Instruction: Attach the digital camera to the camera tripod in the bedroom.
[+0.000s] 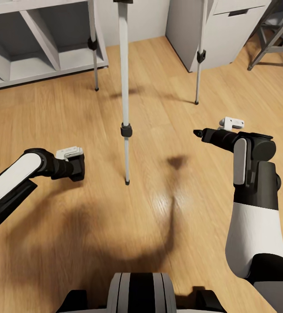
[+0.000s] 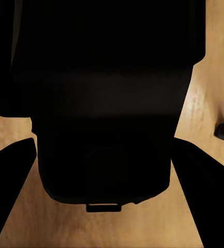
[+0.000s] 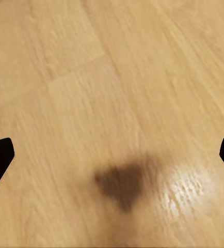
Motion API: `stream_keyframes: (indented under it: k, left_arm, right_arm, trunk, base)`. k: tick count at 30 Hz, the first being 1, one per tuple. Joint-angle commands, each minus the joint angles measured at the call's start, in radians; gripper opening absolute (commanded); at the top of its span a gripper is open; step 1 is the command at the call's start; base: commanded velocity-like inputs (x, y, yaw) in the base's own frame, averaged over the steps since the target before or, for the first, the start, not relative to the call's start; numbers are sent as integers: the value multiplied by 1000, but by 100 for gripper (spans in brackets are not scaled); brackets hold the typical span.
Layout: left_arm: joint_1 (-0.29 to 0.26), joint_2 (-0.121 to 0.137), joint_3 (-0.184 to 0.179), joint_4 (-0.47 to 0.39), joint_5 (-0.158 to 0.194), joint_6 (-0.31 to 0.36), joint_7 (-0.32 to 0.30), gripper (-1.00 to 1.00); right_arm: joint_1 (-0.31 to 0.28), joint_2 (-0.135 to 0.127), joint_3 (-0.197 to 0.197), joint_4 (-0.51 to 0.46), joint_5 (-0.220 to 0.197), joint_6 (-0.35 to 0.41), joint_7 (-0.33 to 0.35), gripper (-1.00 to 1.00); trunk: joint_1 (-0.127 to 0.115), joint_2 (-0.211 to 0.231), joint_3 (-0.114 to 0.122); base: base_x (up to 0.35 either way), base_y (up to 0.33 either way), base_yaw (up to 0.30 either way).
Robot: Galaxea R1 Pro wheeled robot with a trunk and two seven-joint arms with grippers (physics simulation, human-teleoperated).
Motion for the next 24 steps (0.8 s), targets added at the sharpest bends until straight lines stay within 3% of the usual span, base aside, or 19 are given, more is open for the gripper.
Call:
stream_keyframes:
  k: [1, 11, 15, 24]
  left_arm:
    - [0, 0, -1, -1, 3, 8, 6, -100]
    - [9, -5, 16, -1, 3, 4, 3, -100]
    - [12, -23, 24, -1, 3, 3, 5, -100]
    - [14, -39, 30, -1, 3, 3, 6, -100]
  right_arm:
    - [-1, 1, -2, -1, -4, 4, 0, 100]
    - [-1, 0, -4, 0, -3, 4, -3, 100]
    - [-1, 0, -4, 1, -2, 4, -5, 100]
    - [-1, 0, -5, 3, -2, 4, -6, 100]
  trunk:
    - [-1, 0, 3]
    - [-5, 2, 42]
    - [-7, 3, 57]
    - [-11, 5, 92]
  base:
    - [0, 0, 0]
    - [0, 0, 0]
    - [0, 0, 0]
    - [0, 0, 0]
